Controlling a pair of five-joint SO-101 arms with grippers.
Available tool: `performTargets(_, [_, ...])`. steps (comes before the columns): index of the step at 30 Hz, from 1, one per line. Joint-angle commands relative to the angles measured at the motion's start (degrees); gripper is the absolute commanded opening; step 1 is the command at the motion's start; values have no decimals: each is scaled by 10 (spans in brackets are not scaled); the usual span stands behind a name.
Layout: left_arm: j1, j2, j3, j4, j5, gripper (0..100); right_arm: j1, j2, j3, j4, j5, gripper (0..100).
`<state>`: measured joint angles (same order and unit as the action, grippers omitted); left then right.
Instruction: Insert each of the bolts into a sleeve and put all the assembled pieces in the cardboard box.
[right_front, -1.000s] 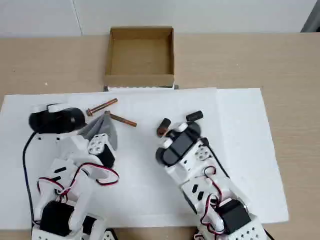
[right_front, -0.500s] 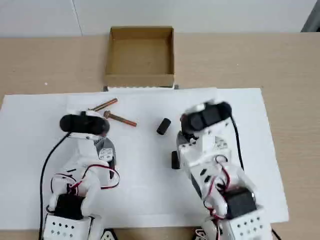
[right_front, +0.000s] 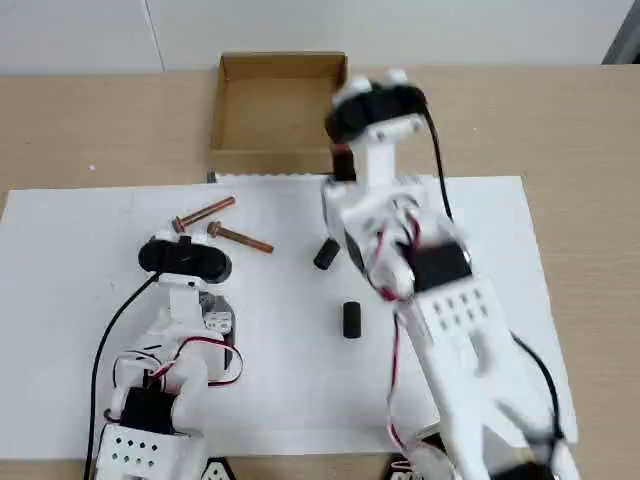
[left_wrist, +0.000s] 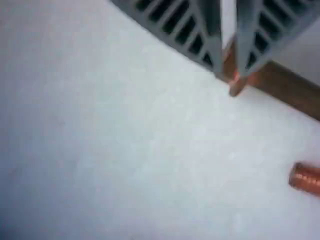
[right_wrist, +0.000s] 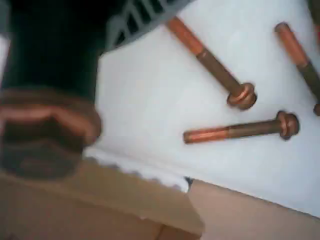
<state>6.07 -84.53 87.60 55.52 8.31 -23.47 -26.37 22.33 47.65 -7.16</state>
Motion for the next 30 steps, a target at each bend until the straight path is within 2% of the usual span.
performTargets(1, [0, -5, 3, -14, -4, 6, 7, 101, -145, -17, 30, 4])
performTargets(10, [-4, -5, 7, -12, -4, 6, 24, 367, -413, -34, 135, 4])
performTargets(19, [-4, -5, 7, -11, -17, 6, 27, 568, -574, -48, 353, 4])
performTargets(22, [-4, -5, 7, -11, -22, 6, 27, 612, -603, -49, 406, 8])
performTargets(24, [-4, -5, 7, -11, -22, 6, 27, 637, -623, -50, 425, 15])
performTargets(28, [-4, -5, 7, -11, -22, 6, 26, 677, -668, -56, 433, 136])
performTargets(30, [-4, -5, 7, -11, -22, 6, 24, 689, -679, -41, 433, 150])
